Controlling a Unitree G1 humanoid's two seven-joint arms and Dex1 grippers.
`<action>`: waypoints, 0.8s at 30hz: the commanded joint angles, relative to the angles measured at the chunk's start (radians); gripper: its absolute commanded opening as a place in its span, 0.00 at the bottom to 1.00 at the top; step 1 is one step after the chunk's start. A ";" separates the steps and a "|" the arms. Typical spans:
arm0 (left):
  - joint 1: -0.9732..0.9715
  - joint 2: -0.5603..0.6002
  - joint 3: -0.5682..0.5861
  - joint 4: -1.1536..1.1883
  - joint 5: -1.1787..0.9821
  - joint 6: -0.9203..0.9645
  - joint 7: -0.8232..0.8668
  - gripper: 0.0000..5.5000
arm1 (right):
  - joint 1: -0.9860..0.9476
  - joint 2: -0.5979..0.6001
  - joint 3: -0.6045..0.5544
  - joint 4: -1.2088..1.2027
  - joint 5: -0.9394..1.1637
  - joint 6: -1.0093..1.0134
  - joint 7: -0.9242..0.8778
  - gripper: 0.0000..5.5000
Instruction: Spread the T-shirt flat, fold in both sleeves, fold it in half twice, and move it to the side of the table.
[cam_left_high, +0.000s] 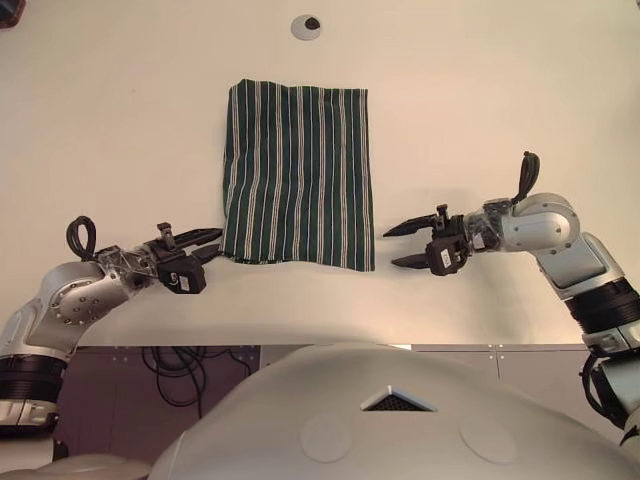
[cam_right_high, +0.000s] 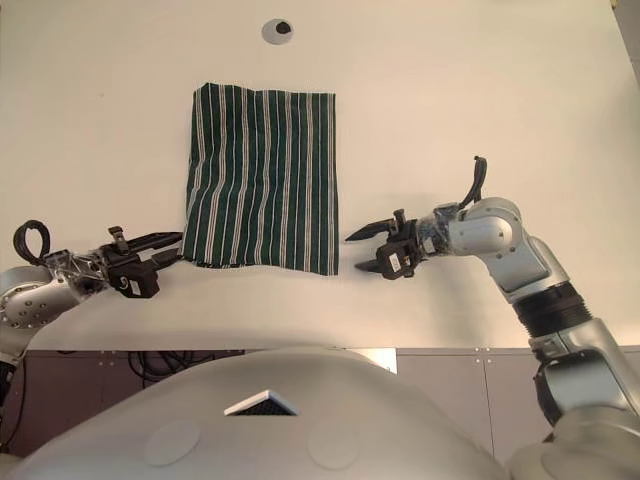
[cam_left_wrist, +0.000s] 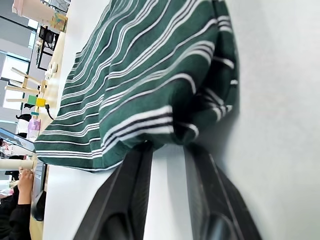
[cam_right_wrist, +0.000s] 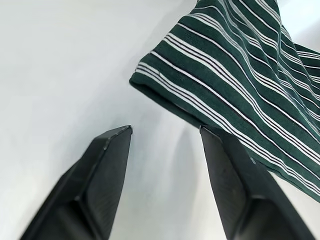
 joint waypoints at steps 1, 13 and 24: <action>-0.015 0.000 -0.007 -0.015 0.022 -0.004 0.020 0.20 | -0.007 0.016 0.071 0.095 -0.124 0.035 0.012 0.46; 0.014 0.010 0.088 0.071 0.132 -0.223 0.221 0.23 | -0.003 -0.047 0.092 -0.138 -0.075 0.239 0.085 0.46; -0.116 0.059 0.050 0.187 0.390 -0.363 0.346 0.51 | -0.102 -0.003 0.101 0.277 -0.107 -0.029 0.066 0.46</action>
